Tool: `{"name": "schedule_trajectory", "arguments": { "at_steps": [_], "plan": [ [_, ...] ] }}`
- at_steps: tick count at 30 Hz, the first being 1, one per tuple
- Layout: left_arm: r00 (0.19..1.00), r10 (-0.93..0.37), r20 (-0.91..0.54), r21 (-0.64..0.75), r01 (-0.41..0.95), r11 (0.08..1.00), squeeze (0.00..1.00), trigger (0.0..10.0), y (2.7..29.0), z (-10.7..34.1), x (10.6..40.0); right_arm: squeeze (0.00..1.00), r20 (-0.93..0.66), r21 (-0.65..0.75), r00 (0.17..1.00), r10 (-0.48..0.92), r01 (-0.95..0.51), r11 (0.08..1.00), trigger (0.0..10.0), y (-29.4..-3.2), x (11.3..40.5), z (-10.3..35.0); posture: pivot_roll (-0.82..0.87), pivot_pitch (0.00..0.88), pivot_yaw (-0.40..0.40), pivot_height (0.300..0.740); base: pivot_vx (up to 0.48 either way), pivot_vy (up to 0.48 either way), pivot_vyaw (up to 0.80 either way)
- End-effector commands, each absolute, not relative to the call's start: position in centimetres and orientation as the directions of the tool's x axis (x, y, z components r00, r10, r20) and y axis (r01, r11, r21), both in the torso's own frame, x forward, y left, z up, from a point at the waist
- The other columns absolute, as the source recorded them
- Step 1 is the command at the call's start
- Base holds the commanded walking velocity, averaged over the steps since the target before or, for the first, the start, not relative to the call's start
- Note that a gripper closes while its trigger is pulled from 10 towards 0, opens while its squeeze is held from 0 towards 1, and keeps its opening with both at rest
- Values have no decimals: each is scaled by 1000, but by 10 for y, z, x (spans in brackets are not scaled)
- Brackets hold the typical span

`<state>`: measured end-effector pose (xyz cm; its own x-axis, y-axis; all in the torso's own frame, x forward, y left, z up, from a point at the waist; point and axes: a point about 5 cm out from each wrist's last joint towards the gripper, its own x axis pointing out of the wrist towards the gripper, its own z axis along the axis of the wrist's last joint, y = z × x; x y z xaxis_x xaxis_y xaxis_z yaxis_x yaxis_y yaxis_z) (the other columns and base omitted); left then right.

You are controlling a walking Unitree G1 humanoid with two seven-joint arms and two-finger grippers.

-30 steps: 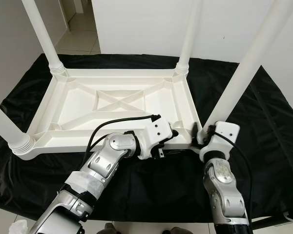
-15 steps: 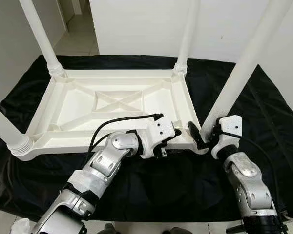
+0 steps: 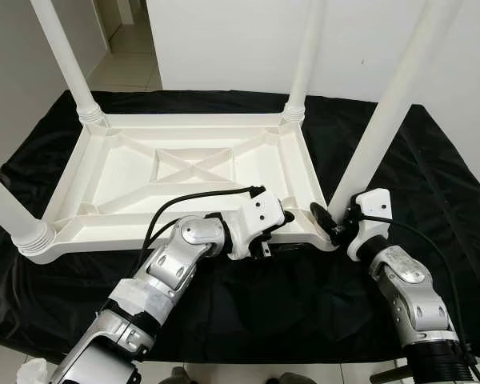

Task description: Building children table

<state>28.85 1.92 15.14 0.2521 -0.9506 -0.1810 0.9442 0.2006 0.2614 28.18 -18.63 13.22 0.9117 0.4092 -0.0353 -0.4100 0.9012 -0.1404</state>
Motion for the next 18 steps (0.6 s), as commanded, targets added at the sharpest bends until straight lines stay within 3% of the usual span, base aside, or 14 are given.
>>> {"name": "schedule_trajectory", "arguments": {
  "at_steps": [1, 2, 15, 18],
  "plan": [
    [272, -945, -184, 279, 936, 215, 0, 10000, 19, 152, 290, 0, -72, -141, 900, 429, -435, 889, 0, -183, 279, 124, -36, 0, 6, 740, 0, 0, 0],
    [271, -945, -184, 278, 936, 214, 0, 10000, 19, 152, 290, 0, -71, -139, 910, 408, -414, 900, 10000, -184, 279, 125, -40, 0, 4, 740, 0, 0, 0],
    [266, -947, -182, 274, 938, 211, 0, 10000, 18, 152, 289, 0, -54, -112, 970, 237, -241, 964, 10000, -185, 280, 126, -46, 0, 8, 740, 0, 0, 0],
    [261, -948, -185, 272, 940, 205, 0, 10000, 18, 152, 289, 0, -50, -82, 996, 77, -81, 993, 10000, -176, 278, 128, -55, 0, 17, 740, 0, 0, 0]
  ]
}}
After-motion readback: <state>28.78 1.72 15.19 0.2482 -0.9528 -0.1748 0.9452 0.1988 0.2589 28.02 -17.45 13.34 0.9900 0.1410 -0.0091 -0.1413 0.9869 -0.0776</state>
